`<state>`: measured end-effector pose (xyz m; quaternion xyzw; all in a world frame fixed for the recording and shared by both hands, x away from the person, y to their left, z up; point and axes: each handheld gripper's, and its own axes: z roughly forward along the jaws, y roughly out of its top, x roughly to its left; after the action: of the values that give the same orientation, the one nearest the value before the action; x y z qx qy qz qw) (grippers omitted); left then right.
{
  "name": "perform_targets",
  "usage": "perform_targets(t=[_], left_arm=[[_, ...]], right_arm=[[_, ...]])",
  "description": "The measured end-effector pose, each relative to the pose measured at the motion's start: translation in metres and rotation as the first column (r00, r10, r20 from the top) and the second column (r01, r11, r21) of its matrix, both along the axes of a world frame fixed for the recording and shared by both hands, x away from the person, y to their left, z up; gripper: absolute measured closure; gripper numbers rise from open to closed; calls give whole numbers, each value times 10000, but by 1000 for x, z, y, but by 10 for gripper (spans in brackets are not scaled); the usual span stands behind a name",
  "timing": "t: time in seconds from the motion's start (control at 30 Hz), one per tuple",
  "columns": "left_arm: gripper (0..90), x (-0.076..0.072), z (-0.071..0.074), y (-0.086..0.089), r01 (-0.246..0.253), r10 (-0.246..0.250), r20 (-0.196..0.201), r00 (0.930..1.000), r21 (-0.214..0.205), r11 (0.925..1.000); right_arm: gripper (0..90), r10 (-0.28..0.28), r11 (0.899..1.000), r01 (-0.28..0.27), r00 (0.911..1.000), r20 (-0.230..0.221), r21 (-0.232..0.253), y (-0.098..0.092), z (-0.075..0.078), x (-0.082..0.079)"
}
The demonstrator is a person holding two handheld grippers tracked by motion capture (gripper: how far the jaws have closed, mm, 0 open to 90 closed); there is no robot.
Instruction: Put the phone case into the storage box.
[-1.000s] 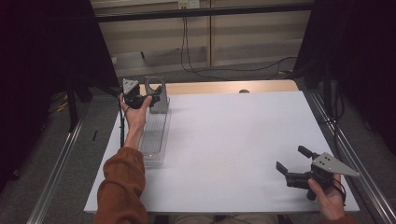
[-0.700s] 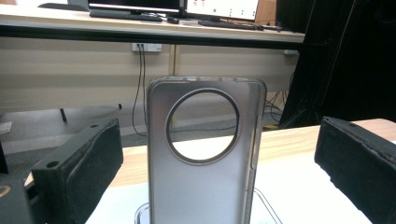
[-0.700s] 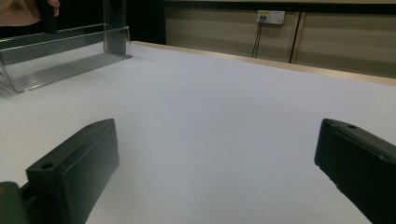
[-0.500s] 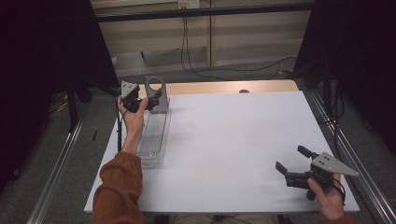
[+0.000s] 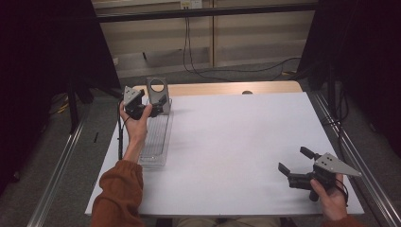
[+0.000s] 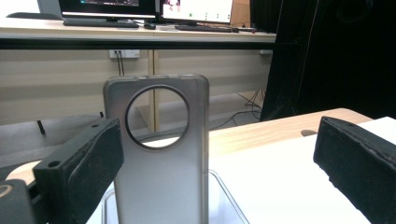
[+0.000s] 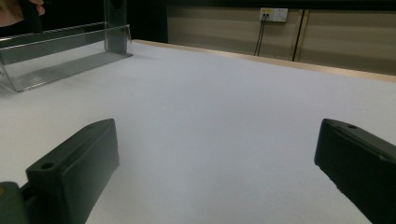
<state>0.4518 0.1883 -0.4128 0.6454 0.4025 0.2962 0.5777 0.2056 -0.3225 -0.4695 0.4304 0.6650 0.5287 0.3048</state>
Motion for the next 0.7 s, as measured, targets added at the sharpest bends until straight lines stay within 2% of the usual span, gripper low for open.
perform_targets(t=[0.07, 0.1, 0.17, 0.2, 0.33, 0.4, 0.5, 0.53, 0.63, 0.7], left_arm=[[9, -7, 1, -3, 268, -267, 193, 9995, -6, 9996], [16, -11, 3, -5, 65, -68, 124, 9999, 188, 9998], [22, -15, 4, -7, 96, -100, 150, 9998, 246, 9997], [23, -18, 5, -7, 179, -181, 171, 9997, 118, 9998], [23, -25, 7, -4, 147, -151, 219, 9996, 151, 9998], [23, -28, 7, -4, 189, -186, 247, 9995, -109, 9998], [23, -35, 8, -3, 288, -291, 279, 9992, 107, 9995], [23, -38, 7, -4, 315, -313, 338, 9989, -63, 9995], [23, -47, 8, -2, 360, -365, 414, 9985, 134, 9993], [23, -50, 7, 0, 456, -450, 445, 9980, -122, 9989]], right_arm=[[0, 28, 10000, -28, 10000, -31, -27, 0, 0, 0], [0, 17, 10000, -17, 10000, -27, 0, 1, 0, 0], [0, 14, 10000, -14, 10000, -24, -9, 0, 0, 1], [0, 27, 10000, -27, 10000, -42, -28, 0, 0, 1], [0, -5, 10000, 5, 10000, -11, 8, 1, 0, 2], [0, -21, 10000, 21, 10000, -21, 22, 1, 0, 2], [0, -33, 10000, 33, 10000, -11, 28, 1, 0, 2], [0, 7, 10000, -7, 10000, -50, 20, 1, 0, 2], [0, 3, 10000, -3, 10000, 6, -33, 2, 1, 1], [0, -20, 10000, 20, 10000, 45, -23, 2, 1, 1]])
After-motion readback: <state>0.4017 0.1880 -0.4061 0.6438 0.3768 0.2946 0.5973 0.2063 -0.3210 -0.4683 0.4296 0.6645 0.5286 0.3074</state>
